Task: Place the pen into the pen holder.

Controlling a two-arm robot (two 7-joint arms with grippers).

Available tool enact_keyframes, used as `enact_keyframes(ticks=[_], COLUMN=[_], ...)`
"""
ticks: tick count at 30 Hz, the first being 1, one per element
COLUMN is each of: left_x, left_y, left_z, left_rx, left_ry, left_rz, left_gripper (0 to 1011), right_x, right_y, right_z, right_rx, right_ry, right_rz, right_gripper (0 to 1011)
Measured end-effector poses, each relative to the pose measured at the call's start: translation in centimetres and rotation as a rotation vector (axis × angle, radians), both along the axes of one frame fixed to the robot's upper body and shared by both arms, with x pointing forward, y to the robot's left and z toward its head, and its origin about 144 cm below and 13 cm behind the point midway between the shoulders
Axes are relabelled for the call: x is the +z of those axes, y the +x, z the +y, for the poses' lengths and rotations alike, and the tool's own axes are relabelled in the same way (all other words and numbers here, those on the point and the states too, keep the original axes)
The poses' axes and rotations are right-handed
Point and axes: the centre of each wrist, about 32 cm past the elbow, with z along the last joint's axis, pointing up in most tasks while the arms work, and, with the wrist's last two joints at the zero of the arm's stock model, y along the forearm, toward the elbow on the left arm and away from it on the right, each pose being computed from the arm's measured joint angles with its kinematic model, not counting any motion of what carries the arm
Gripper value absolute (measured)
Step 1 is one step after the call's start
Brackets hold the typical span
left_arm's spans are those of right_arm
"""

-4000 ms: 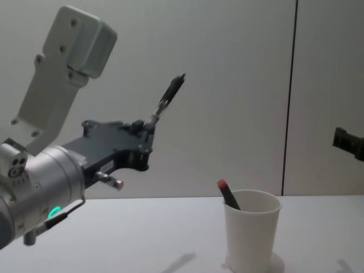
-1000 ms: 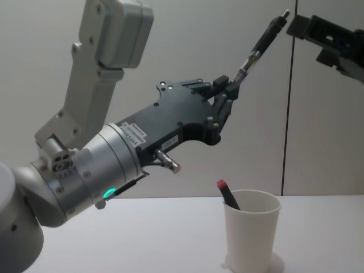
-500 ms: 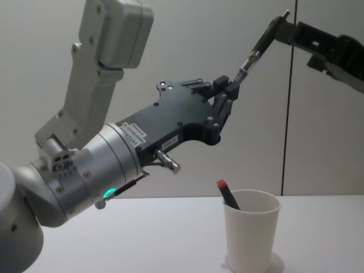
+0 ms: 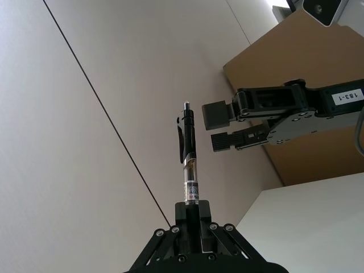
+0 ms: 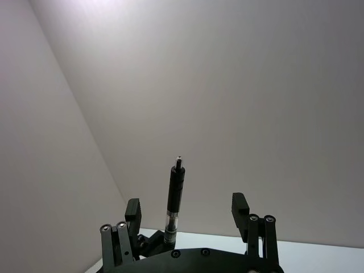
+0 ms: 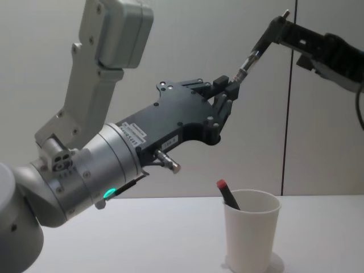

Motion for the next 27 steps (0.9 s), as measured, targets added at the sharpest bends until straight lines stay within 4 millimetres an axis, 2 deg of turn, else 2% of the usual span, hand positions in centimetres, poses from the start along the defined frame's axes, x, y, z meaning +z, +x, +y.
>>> enact_keyframes(ticks=[6, 13, 14, 20, 25, 26, 27], left_x=[0.0, 0.0, 0.0, 0.0, 0.0, 0.0, 0.0], left_y=[0.0, 0.0, 0.0, 0.0, 0.0, 0.0, 0.0], left_z=[0.0, 0.0, 0.0, 0.0, 0.0, 0.0, 0.0], left_rx=[0.0, 0.0, 0.0, 0.0, 0.0, 0.0, 0.0], left_ry=[0.0, 0.0, 0.0, 0.0, 0.0, 0.0, 0.0], left_rz=[0.0, 0.0, 0.0, 0.0, 0.0, 0.0, 0.0], left_gripper=[126, 126, 126, 126, 126, 126, 126], right_x=[0.2, 0.4, 0.4, 0.6, 0.8, 0.9, 0.9], right_y=[0.2, 0.5, 0.5, 0.8, 0.9, 1.0, 1.0], right_z=[0.3, 0.6, 0.7, 1.0, 1.1, 1.2, 1.2], right_rx=[0.004, -0.002, -0.004, -0.014, -0.022, -0.022, -0.022], right_ry=[0.004, 0.009, 0.01, 0.014, 0.018, 0.02, 0.02], right_rz=[-0.005, -0.008, -0.009, -0.01, -0.014, -0.014, -0.014], right_gripper=[1002, 862, 803, 610, 486, 427, 427])
